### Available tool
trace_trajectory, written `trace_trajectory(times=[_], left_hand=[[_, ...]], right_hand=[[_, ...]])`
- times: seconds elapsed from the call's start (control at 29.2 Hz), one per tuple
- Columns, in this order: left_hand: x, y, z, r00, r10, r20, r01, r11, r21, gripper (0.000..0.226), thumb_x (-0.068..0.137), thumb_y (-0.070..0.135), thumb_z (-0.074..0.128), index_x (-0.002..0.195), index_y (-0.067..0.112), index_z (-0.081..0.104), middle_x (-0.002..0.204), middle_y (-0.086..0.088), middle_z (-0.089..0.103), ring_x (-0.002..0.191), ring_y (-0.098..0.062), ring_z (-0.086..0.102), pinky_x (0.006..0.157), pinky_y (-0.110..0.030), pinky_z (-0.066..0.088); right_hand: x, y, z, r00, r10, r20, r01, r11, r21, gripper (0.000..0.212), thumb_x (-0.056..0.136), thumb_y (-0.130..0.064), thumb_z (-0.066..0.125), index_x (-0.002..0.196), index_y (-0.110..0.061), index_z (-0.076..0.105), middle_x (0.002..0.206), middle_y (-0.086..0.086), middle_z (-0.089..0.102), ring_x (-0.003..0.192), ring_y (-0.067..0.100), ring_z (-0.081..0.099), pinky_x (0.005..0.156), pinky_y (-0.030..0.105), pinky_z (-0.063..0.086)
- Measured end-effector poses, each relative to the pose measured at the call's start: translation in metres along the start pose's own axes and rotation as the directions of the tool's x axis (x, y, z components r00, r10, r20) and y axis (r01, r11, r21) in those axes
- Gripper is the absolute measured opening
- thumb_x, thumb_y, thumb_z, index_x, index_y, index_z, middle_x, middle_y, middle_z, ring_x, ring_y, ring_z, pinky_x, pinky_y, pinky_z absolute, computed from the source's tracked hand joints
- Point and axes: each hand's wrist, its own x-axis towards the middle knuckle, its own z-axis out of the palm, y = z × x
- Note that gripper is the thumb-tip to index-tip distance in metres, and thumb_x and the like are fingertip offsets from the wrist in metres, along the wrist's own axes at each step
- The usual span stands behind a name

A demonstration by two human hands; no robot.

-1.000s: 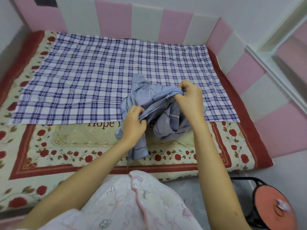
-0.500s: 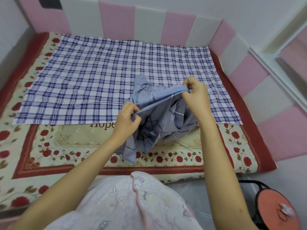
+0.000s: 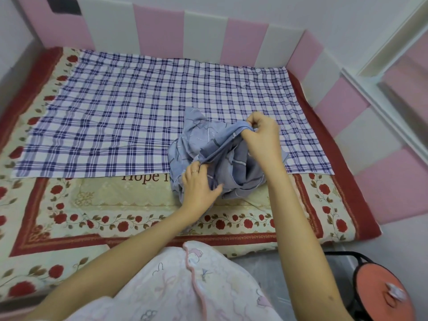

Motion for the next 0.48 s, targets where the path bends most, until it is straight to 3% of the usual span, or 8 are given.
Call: trace_trajectory(times=[0.07,0.14,0.24,0.34,0.41,0.48], left_hand=[[0.006,0.01,0.008,0.997,-0.069,0.028,0.072,0.992,-0.108,0.055,0.075,0.033,0.07,0.113,0.002,0.045,0.127,-0.016,0.037,0.12,-0.033,0.036,0.101,-0.047,0.037],[0.011,0.016,0.013,0.998,-0.06,-0.001,0.059,0.986,-0.157,0.04,0.078,0.015,0.067,0.107,0.0,0.044,0.124,-0.018,0.036,0.114,-0.035,0.041,0.095,-0.046,0.043],[0.019,0.009,0.007,0.997,-0.066,-0.037,0.06,0.986,-0.158,0.027,0.08,-0.007,0.053,0.104,-0.001,0.043,0.12,-0.019,0.036,0.092,-0.037,0.051,0.074,-0.044,0.049],[0.029,-0.001,-0.002,0.992,-0.032,-0.124,0.013,0.989,-0.147,0.037,0.075,-0.015,0.049,0.107,0.001,0.041,0.116,-0.022,0.038,0.075,-0.034,0.051,0.052,-0.042,0.045],[0.038,-0.008,-0.012,0.982,0.023,-0.186,-0.063,0.976,-0.211,0.05,0.072,-0.018,0.047,0.109,0.013,0.032,0.116,-0.021,0.038,0.079,-0.027,0.049,0.051,-0.037,0.043],[0.051,-0.012,-0.03,0.985,-0.058,-0.164,-0.006,0.93,-0.368,0.055,0.075,-0.018,0.043,0.114,0.018,0.027,0.112,-0.014,0.043,0.078,-0.023,0.051,0.051,-0.037,0.045]], right_hand=[[-0.002,-0.002,0.004,1.0,0.016,-0.025,-0.016,1.0,0.014,0.024,0.077,-0.008,0.053,0.061,-0.019,0.04,0.058,-0.004,0.038,0.055,0.01,0.031,0.052,0.028,0.026],[-0.002,-0.001,0.004,0.998,0.037,-0.048,-0.035,0.998,0.045,0.025,0.078,-0.008,0.053,0.06,-0.02,0.039,0.059,-0.005,0.04,0.058,0.011,0.033,0.054,0.028,0.029],[0.0,0.006,-0.006,0.996,0.059,-0.072,-0.051,0.994,0.101,0.026,0.079,-0.007,0.052,0.06,-0.02,0.039,0.058,-0.006,0.038,0.056,0.011,0.031,0.053,0.028,0.027],[0.0,0.016,-0.017,0.993,0.064,-0.098,-0.05,0.989,0.137,0.027,0.079,-0.009,0.053,0.06,-0.022,0.039,0.057,-0.009,0.038,0.054,0.008,0.03,0.053,0.025,0.027],[-0.001,0.023,-0.026,0.992,0.051,-0.112,-0.036,0.991,0.129,0.028,0.08,-0.007,0.053,0.061,-0.021,0.04,0.057,-0.01,0.038,0.054,0.004,0.03,0.052,0.021,0.026],[-0.006,0.036,-0.037,0.997,0.037,-0.074,-0.032,0.997,0.072,0.023,0.081,-0.004,0.054,0.065,-0.016,0.043,0.06,-0.007,0.04,0.054,0.003,0.031,0.052,0.019,0.027]])
